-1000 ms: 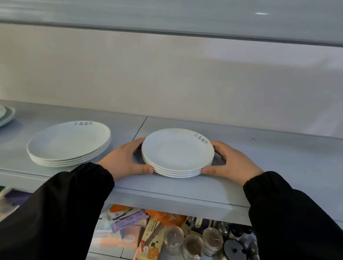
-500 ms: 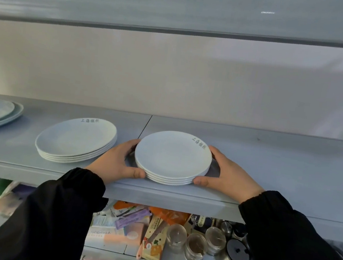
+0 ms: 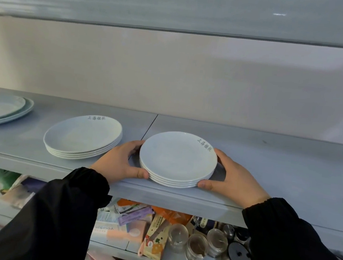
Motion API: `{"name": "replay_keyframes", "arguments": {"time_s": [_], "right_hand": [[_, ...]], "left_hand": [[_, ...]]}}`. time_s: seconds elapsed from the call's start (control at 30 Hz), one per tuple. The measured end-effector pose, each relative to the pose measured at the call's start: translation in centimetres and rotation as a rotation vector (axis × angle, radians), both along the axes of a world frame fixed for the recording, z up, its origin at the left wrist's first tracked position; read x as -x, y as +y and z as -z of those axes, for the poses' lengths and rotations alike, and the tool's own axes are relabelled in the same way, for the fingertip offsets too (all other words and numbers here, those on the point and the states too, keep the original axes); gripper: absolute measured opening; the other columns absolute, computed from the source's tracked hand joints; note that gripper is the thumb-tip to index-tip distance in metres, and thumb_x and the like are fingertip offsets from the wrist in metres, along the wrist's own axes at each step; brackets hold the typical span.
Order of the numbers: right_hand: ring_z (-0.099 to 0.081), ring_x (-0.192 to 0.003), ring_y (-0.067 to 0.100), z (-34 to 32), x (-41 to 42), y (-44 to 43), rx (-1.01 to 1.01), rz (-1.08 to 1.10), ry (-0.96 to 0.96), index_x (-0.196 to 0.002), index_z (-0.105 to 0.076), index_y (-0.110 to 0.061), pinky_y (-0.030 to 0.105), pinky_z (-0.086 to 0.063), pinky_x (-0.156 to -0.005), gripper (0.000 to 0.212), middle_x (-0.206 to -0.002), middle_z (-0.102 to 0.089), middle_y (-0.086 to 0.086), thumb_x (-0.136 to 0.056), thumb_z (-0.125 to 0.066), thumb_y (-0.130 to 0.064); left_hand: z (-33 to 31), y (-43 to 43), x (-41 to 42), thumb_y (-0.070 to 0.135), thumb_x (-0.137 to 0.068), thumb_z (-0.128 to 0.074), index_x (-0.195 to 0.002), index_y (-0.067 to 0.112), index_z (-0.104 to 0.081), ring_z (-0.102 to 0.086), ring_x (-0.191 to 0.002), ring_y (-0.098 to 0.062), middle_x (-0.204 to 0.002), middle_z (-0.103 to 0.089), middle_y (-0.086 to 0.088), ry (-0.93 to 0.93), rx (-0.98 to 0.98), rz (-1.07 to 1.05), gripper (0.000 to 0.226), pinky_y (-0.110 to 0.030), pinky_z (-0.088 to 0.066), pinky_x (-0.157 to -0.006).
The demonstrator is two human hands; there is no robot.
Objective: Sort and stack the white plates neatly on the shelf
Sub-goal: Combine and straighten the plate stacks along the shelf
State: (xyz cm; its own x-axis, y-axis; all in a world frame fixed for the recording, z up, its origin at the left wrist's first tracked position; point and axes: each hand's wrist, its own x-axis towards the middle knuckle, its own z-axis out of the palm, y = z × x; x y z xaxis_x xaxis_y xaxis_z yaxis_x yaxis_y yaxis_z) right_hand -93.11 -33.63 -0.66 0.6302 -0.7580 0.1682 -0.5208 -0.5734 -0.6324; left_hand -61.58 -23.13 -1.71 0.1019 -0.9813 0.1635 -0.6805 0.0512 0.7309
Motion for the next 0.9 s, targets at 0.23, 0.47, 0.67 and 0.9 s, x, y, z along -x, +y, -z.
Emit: {"name": "replay_keyframes", "arguments": {"time_s": [0.23, 0.47, 0.67, 0.9], "right_hand": [[-0.049, -0.118, 0.002, 0.0, -0.1, -0.1, -0.014, -0.006, 0.006, -0.14, -0.03, -0.052, 0.027, -0.044, -0.092, 0.093, -0.133, -0.052, -0.026, -0.06, -0.076, -0.07], [-0.046, -0.123, 0.003, -0.6, -0.1, 0.5, -0.06, 0.019, 0.015, -0.139, -0.033, -0.053, 0.031, -0.043, -0.098, 0.09, -0.137, -0.05, -0.027, -0.06, -0.068, -0.079], [-0.039, -0.135, 0.01, -2.5, -3.4, 1.6, 0.106, 0.142, 0.109, -0.146, -0.032, -0.038, 0.031, -0.036, -0.105, 0.077, -0.148, -0.037, -0.016, -0.081, -0.051, -0.074], [-0.009, -0.148, 0.004, -5.4, -12.6, 5.4, 0.212, 0.074, 0.162, -0.153, -0.021, -0.035, 0.031, -0.018, -0.119, 0.081, -0.161, -0.016, -0.015, -0.085, -0.052, -0.066]], "left_hand": [[-0.3, 0.2, 0.4, 0.058, -0.055, -0.084, -0.123, 0.06, -0.04, -0.049, -0.123, 0.009, -0.13, -0.053, 0.031, -0.028, 0.017, 0.008, 0.082, -0.026, -0.039, -0.107], [-0.6, 0.8, 0.8, 0.054, -0.062, -0.084, -0.132, 0.05, -0.037, -0.048, -0.123, 0.005, -0.129, -0.051, 0.026, -0.061, 0.032, 0.01, 0.084, -0.025, -0.038, -0.106], [-1.9, 2.7, -1.1, 0.066, -0.08, -0.06, -0.145, 0.037, -0.036, -0.051, -0.115, 0.007, -0.139, -0.047, 0.017, -0.181, 0.145, -0.102, 0.075, -0.025, -0.044, -0.1], [-5.6, 7.7, -9.0, 0.064, -0.089, -0.044, -0.143, 0.041, -0.039, -0.042, -0.13, -0.004, -0.139, -0.048, 0.019, -0.344, 0.259, -0.189, 0.059, -0.03, -0.039, -0.105]]}}
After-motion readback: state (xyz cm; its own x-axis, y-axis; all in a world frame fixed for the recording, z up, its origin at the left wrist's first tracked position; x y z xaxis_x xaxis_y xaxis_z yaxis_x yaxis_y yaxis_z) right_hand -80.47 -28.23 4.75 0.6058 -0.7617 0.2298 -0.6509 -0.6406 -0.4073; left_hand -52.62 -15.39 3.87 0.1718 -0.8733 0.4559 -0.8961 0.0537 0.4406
